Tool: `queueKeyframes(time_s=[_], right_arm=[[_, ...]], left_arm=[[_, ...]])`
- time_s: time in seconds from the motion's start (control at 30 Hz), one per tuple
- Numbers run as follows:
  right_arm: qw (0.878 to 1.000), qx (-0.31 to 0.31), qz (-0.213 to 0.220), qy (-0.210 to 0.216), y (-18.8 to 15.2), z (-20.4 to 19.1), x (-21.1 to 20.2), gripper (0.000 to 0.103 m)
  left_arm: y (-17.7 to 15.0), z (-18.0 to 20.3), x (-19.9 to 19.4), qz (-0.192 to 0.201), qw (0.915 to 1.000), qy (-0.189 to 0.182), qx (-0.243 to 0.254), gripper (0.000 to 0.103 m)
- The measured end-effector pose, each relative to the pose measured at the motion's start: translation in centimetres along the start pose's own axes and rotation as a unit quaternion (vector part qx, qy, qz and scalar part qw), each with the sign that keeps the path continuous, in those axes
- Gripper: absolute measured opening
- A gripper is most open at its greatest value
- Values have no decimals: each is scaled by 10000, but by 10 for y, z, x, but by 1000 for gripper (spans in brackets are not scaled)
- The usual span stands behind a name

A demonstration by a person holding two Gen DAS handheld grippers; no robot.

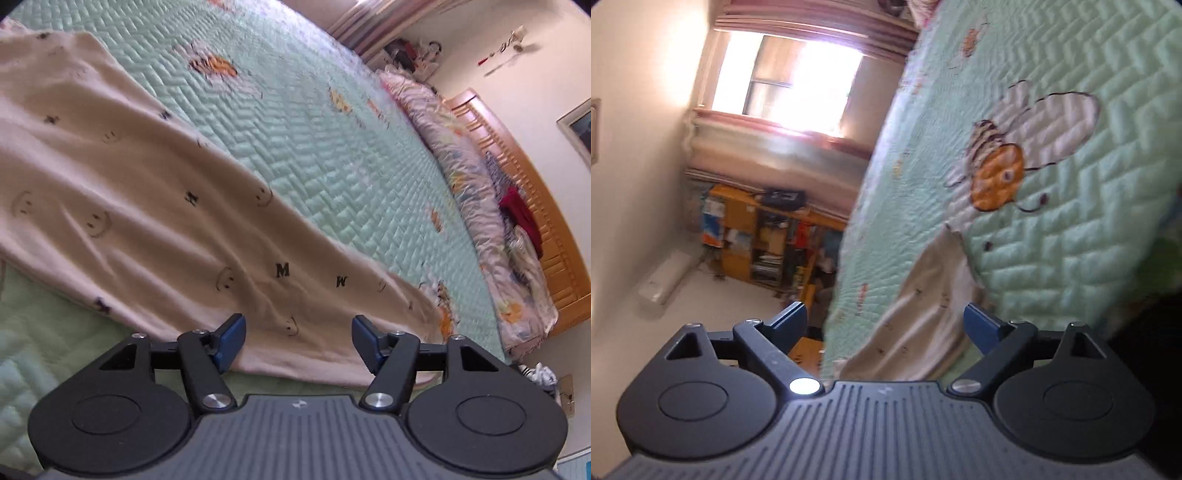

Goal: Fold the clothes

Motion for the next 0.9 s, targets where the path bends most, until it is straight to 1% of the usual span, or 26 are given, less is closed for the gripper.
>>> queueKeyframes(time_s=[0.1, 0.2, 0.3, 0.37, 0.43, 0.53, 0.63, 0.77, 0.83, 0.9], right_arm=[[9994, 169, -25, -305, -8, 15, 5, 92], [9991, 210, 22, -364, -12, 17, 19, 92], [9987, 299, 38, -409, -14, 17, 31, 94], [9986, 309, 105, -410, -14, 16, 32, 99], [9983, 309, 199, -449, -15, 14, 31, 100], [9985, 264, 375, -310, -16, 12, 26, 99], [9985, 65, 428, -328, -20, 10, 23, 95], [9975, -125, 412, -561, -13, 2, 31, 95], [9966, -325, 215, -730, -9, -4, 46, 96], [9961, -359, 245, -762, -6, -7, 55, 96]], left_arm=[[7, -6, -18, 183, 9997, -141, -98, 68], [17, -18, -39, 421, 9987, -167, -238, 71], [22, -37, -62, 644, 9967, -193, -459, 72], [24, -49, -75, 760, 9951, -200, -599, 73], [25, -60, -85, 855, 9936, -196, -709, 74], [25, -75, -96, 933, 9914, -222, -892, 74], [23, -83, -105, 993, 9902, -244, -955, 75], [23, -96, -113, 1046, 9890, -230, -1023, 75], [22, -103, -114, 1063, 9878, -249, -1111, 75], [22, -107, -115, 1076, 9867, -271, -1187, 76]])
Point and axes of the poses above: each gripper's, at about its wrist camera, not at the fingertips, and x roughly the way its jaws point, z to its right, y to its top, the point moved 10 cm from there along x, roughly the way its jaws point, and after that the axes turned 1 degree about x, right-handed, at the moved point
